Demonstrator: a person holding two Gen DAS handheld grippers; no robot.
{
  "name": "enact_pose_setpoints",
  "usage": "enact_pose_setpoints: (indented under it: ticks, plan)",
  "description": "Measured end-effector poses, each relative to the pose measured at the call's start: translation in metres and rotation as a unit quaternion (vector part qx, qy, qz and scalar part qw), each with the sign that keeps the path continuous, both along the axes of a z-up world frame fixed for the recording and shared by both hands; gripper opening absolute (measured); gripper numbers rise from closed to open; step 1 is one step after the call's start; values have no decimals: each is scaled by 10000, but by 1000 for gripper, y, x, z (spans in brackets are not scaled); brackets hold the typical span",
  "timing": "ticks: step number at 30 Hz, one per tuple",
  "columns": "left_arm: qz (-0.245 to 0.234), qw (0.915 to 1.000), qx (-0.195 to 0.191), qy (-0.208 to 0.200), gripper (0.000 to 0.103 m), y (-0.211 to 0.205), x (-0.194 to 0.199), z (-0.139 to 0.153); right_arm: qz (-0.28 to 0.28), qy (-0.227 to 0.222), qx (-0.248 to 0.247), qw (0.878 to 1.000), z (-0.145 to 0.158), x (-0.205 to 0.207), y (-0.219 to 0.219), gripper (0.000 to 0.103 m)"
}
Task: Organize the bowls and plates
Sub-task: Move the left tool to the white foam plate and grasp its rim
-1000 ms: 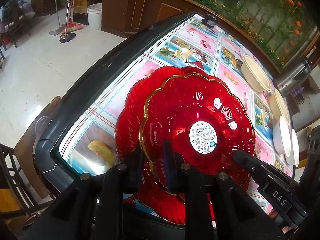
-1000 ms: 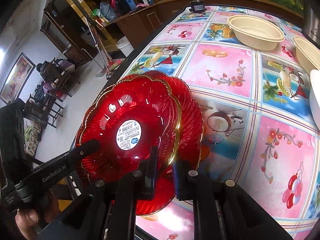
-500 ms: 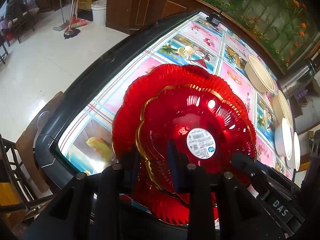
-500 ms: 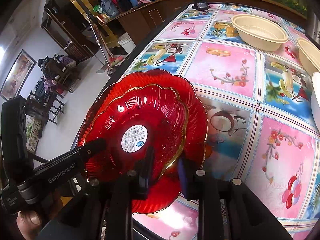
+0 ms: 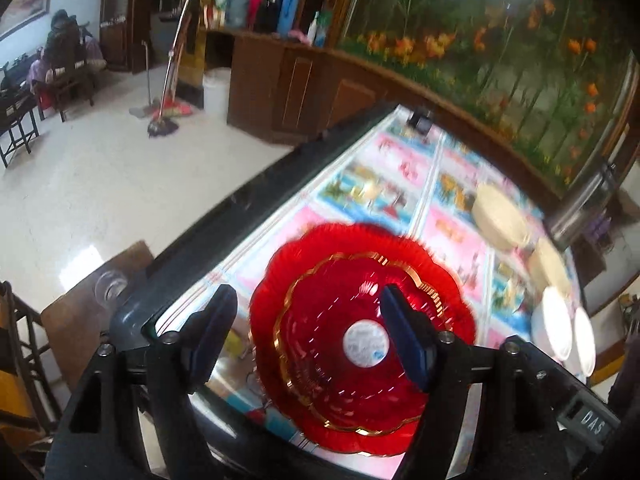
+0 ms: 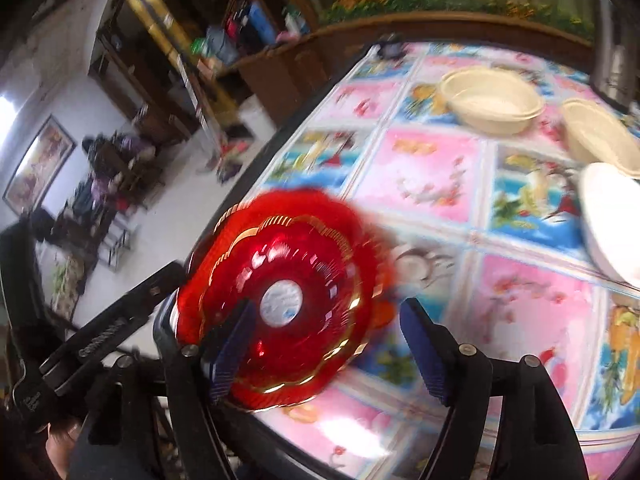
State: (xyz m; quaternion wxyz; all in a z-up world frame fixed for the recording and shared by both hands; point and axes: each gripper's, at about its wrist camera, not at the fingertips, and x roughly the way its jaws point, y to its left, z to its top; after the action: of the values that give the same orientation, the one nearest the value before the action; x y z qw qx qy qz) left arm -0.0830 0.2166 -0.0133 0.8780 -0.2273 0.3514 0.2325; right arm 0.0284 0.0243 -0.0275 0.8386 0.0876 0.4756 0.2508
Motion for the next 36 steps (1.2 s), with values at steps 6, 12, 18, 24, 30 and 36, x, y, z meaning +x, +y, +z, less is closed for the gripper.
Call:
enact_pose_setpoints:
  ticks: [6,12,18,24,30,36]
  plan:
    - [-549,9982,219,-78,79,-32,14,-1,-607,-213,243,9976,-9,3,-41,86]
    - [-1111,9936,173,136,79,-71,32,-12,-899,6,399,9951,-24,-1,-77,86]
    - [-1524,9874,324,275,78,-107,41,-13,-1298,57,576,9899,-30,-8,-119,86]
    - [-1907,9792,569,387,78,-143,56,-13,-1661,100,581,9844,-34,-9,-154,86]
    - [-2222,9709,659,607,78,-170,72,-21,-1894,63,609,9800,-32,-11,-183,86]
    - [-2394,9656,717,721,78,-189,86,-23,-2079,119,682,9757,-30,-11,-207,86]
